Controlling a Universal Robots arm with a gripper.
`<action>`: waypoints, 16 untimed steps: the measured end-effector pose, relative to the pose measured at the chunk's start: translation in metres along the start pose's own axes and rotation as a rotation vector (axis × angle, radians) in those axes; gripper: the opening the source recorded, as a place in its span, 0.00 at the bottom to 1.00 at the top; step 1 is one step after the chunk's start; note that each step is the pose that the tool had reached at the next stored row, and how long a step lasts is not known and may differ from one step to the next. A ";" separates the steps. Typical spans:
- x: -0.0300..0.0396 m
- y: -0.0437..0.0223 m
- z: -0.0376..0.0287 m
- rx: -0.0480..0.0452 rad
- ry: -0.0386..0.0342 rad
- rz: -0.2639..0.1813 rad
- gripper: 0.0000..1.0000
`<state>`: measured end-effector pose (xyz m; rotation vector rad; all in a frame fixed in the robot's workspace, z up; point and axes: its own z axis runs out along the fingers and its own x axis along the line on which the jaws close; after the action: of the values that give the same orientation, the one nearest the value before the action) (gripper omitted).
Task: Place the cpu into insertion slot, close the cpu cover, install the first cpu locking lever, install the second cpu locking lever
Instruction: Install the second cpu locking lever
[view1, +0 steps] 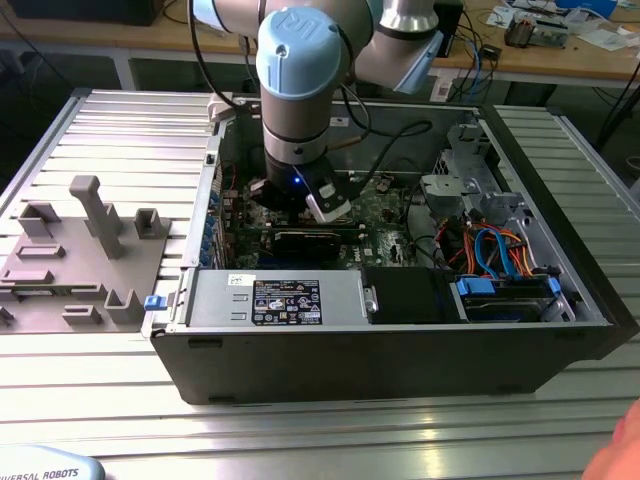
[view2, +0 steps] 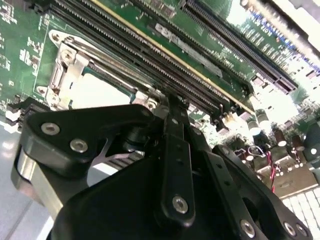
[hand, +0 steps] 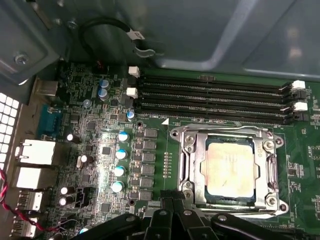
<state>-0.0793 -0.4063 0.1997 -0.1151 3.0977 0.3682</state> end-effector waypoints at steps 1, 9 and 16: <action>-0.0001 0.0004 -0.0016 0.0013 -0.0001 0.000 0.11; -0.0112 0.0072 -0.0033 0.0255 0.0044 0.000 0.11; -0.0316 0.0175 -0.0002 0.0645 0.0133 0.001 0.11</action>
<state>-0.0491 -0.3871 0.2049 -0.1151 3.1189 0.2683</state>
